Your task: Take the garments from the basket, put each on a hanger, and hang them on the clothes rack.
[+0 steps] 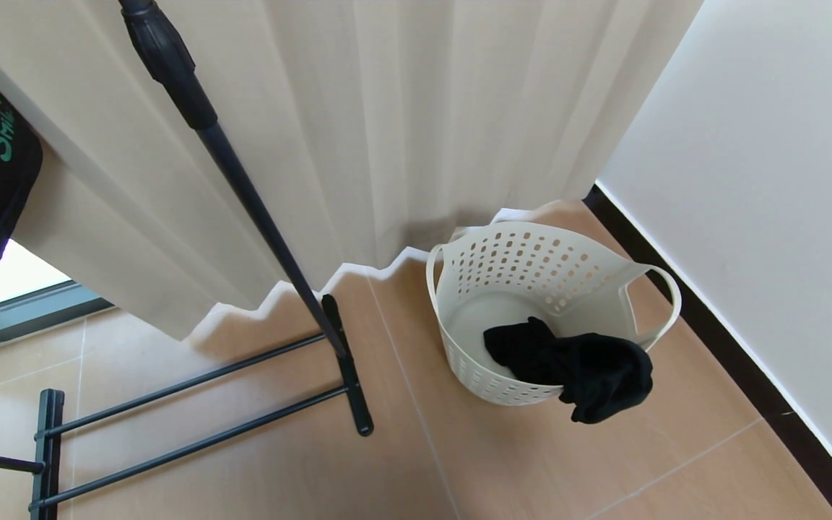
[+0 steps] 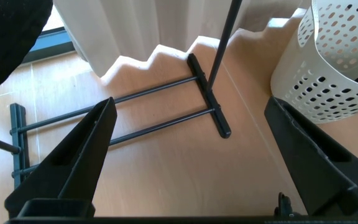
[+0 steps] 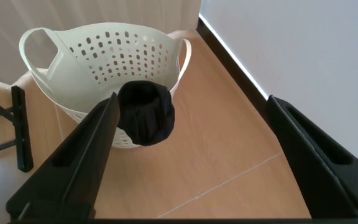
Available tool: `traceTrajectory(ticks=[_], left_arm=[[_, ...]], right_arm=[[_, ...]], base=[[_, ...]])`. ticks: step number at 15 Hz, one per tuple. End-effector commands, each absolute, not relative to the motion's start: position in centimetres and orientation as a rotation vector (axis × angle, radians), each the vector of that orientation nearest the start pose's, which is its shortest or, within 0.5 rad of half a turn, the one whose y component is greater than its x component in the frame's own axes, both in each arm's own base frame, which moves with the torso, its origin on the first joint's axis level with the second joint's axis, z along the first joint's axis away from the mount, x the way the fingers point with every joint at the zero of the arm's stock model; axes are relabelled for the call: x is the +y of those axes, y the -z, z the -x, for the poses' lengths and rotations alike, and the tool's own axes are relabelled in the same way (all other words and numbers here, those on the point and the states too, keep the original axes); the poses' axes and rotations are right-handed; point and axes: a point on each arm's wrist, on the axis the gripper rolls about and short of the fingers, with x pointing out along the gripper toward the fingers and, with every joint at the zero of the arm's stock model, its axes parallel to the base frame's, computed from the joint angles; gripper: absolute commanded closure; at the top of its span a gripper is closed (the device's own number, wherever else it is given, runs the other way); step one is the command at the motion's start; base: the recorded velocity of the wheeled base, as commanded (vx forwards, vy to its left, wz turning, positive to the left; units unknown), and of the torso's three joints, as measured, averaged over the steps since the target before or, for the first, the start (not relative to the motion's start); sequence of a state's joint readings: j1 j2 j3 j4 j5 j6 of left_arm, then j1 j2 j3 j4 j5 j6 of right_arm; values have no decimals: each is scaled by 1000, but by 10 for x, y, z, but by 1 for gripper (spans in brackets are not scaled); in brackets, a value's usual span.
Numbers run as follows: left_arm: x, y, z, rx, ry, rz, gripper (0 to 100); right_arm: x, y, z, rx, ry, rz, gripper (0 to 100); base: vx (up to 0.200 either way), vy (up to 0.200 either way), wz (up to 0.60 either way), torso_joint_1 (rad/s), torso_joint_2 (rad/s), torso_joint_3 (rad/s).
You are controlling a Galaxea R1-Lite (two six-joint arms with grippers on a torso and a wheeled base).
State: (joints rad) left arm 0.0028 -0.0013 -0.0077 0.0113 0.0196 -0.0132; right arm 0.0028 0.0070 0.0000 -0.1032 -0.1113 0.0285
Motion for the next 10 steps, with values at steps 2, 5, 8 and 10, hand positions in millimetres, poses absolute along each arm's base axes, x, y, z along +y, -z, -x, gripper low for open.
traceTrajectory(ticks=[2,5,8,10], left_arm=[[0,-76,23,6,-23,14,0],[0,-77,23,3,-25,14,0],[0,-76,23,4,-25,14,0],[0,-76,23,4,-25,14,0]], right_arm=[[-3,-86,23,-96,106,-33,0],[-3,-81,22,-29,145,-19,0],[-3,-102,12,93,129,42,0],[-3,-117,-7,224,54,202,0]], base=[[0,0,0,0,0,0],[0,0,0,0,0,0],[0,0,0,0,0,0],[0,0,0,-2,2,-112]])
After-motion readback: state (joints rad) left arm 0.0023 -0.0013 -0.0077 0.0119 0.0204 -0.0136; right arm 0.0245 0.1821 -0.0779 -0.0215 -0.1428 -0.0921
